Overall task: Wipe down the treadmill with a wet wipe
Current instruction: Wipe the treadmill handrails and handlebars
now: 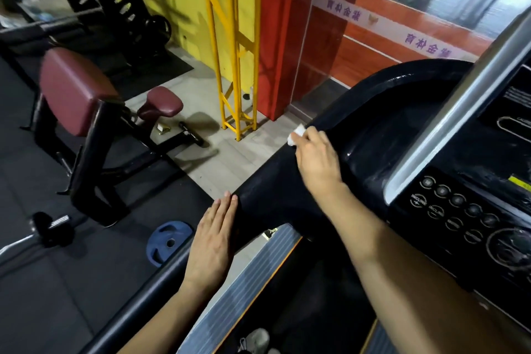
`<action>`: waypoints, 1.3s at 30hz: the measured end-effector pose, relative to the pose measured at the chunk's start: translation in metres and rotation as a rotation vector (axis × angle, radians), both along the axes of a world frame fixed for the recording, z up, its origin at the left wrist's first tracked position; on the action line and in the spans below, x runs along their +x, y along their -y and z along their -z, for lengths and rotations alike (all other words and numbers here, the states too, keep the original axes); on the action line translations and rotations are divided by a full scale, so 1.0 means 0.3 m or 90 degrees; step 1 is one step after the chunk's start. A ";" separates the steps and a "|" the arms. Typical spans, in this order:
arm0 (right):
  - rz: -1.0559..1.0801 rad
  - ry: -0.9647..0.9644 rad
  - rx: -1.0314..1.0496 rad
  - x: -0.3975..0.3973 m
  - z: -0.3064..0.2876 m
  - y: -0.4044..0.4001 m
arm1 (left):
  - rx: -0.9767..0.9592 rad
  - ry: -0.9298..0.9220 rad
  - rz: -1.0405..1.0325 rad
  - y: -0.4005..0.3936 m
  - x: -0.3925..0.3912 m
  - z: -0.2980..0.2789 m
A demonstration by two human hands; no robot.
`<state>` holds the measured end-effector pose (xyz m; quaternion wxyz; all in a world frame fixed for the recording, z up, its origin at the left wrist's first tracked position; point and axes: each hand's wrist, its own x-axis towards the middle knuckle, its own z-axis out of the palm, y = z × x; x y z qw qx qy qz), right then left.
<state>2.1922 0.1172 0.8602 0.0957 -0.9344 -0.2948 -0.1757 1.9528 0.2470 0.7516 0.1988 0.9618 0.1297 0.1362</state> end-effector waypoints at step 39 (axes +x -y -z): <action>-0.047 -0.088 0.282 -0.412 0.302 0.102 | 0.021 -0.017 -0.103 0.013 0.006 0.007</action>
